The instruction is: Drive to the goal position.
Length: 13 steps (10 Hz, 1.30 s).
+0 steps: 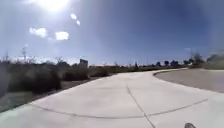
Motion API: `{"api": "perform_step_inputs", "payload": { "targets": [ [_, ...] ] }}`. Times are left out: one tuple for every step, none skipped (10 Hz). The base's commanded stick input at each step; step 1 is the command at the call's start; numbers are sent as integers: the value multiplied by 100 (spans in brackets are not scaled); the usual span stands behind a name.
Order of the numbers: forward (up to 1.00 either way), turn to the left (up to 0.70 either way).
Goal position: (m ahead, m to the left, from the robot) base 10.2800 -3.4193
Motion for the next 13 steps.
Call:
{"api": "perform_step_inputs", "payload": {
  "targets": [
    [100,0],
    [100,0],
    [100,0],
    [100,0],
    [100,0],
    [100,0],
    [100,0],
    [100,-14],
    [100,-35],
    [100,-39],
    [100,-27],
    [100,-14],
    [100,-1]
  ]
}}
